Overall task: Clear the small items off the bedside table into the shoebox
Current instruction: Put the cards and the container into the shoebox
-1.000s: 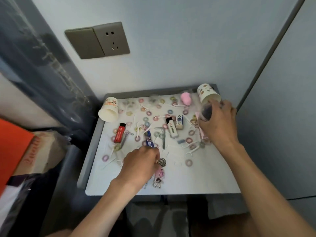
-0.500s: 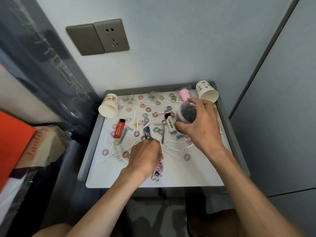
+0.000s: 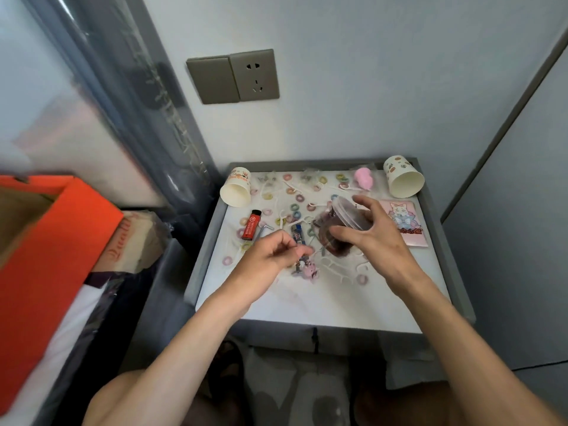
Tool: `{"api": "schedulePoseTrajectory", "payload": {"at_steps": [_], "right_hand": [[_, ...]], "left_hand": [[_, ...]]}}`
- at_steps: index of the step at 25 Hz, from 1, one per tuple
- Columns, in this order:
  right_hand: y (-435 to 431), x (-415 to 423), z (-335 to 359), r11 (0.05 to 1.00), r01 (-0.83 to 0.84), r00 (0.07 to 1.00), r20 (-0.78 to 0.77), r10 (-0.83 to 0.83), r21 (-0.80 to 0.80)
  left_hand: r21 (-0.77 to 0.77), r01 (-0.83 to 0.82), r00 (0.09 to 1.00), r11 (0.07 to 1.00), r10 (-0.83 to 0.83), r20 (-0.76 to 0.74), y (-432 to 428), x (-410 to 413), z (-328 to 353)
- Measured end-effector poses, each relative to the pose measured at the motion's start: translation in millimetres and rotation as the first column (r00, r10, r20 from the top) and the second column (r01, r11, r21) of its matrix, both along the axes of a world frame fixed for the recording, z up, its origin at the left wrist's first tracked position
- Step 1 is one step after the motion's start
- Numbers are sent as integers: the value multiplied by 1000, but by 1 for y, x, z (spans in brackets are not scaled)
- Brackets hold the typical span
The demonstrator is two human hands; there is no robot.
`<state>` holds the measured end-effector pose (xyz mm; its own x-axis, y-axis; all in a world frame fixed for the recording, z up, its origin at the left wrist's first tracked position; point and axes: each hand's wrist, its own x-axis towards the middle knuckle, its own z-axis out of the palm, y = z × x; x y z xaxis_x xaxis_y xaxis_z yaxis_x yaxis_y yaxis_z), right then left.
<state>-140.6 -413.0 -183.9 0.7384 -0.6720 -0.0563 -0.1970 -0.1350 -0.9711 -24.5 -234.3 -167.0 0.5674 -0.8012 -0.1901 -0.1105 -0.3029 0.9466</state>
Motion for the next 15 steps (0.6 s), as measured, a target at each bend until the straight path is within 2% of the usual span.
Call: {"api": "schedulePoseTrajectory", "payload": {"at_steps": [4,7,10,13,15], "right_hand": [[34,3,20,980,-73,991,120,52,183],[67,13,41,949,-196,960,247,134,246],[101,29,68,950,-281,933,272,237,137],[133,51,95,941,-335,906,260,333,-39],[153,67,107,922,-368,887,254,387,-118]], "left_hand": [[-118,-129,991,985,124,-42,22,13,22],[-150,-295,955,944,287,-76,39,22,41],[-112,-429,900,897,413,-140,65,32,58],[-118,-478,858,870,434,-276,100,42,83],[-119,-492,856,863,454,-248,123,47,100]]}}
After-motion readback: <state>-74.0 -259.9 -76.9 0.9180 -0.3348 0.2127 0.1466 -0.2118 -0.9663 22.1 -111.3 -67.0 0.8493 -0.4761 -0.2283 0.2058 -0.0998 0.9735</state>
